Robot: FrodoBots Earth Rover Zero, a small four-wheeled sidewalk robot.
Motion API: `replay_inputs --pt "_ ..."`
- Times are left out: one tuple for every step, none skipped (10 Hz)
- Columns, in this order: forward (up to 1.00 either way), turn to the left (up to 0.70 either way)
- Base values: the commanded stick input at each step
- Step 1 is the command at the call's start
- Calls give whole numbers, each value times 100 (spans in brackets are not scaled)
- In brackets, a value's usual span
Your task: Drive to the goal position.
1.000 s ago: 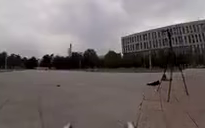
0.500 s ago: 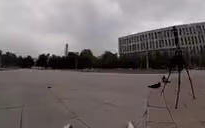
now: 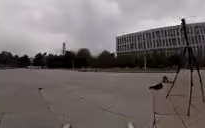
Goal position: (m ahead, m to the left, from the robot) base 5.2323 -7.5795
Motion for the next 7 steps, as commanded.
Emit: replay_inputs --pt "70 0" --pt "70 0" --pt "70 0" --pt "70 0" --pt "70 0" --pt "70 0" --pt "70 0"
